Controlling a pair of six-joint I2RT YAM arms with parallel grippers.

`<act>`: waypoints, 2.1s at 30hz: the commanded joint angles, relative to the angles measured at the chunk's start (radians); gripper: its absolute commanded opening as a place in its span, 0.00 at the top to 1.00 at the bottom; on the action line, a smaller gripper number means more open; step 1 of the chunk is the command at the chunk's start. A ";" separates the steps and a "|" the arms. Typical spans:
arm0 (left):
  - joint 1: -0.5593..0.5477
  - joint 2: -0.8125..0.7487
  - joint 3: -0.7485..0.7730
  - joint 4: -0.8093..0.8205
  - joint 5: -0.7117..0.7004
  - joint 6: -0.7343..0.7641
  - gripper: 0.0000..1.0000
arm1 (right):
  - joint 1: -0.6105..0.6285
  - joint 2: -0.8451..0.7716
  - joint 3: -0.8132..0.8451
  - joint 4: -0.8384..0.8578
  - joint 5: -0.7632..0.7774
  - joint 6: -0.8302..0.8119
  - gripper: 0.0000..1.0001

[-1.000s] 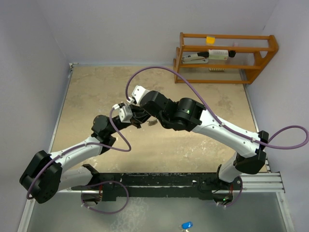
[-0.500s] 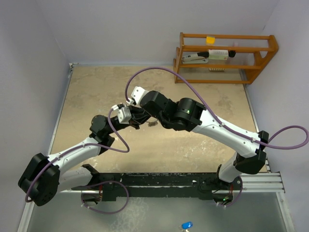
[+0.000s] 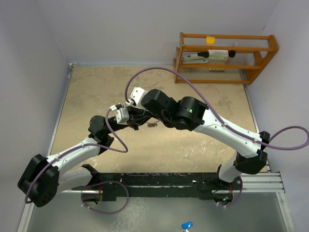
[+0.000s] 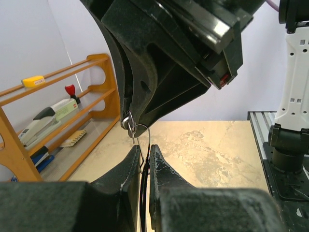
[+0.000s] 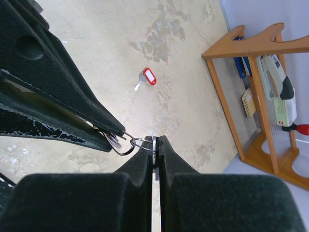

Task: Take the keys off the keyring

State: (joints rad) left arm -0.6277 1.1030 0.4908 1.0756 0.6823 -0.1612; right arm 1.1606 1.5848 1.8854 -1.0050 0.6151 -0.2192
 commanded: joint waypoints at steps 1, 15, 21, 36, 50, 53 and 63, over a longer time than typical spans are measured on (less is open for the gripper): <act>-0.010 -0.032 0.017 0.069 0.136 -0.036 1.00 | -0.005 0.018 0.080 0.027 -0.056 -0.025 1.00; -0.023 -0.039 0.028 0.071 0.180 -0.051 1.00 | -0.007 0.015 0.038 0.069 -0.121 -0.044 1.00; -0.026 -0.052 0.034 0.049 0.226 -0.046 1.00 | -0.007 0.031 0.031 0.075 -0.177 -0.057 1.00; -0.031 -0.218 0.066 -0.348 0.262 0.190 1.00 | -0.057 -0.040 -0.038 0.039 -0.428 0.005 1.00; -0.072 -0.278 0.116 -0.458 0.384 0.249 1.00 | -0.252 -0.129 -0.145 0.122 -0.867 -0.022 1.00; -0.084 -0.285 0.142 -0.549 0.399 0.310 1.00 | -0.266 -0.127 -0.157 0.129 -0.937 -0.028 1.00; -0.117 -0.294 0.254 -0.969 0.471 0.613 1.00 | -0.280 -0.115 -0.150 0.053 -1.196 -0.117 1.00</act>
State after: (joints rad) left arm -0.6991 0.8356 0.6601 0.2577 0.9810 0.2783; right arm 0.8989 1.4647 1.7283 -1.0168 -0.4763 -0.2745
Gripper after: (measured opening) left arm 0.058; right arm 0.024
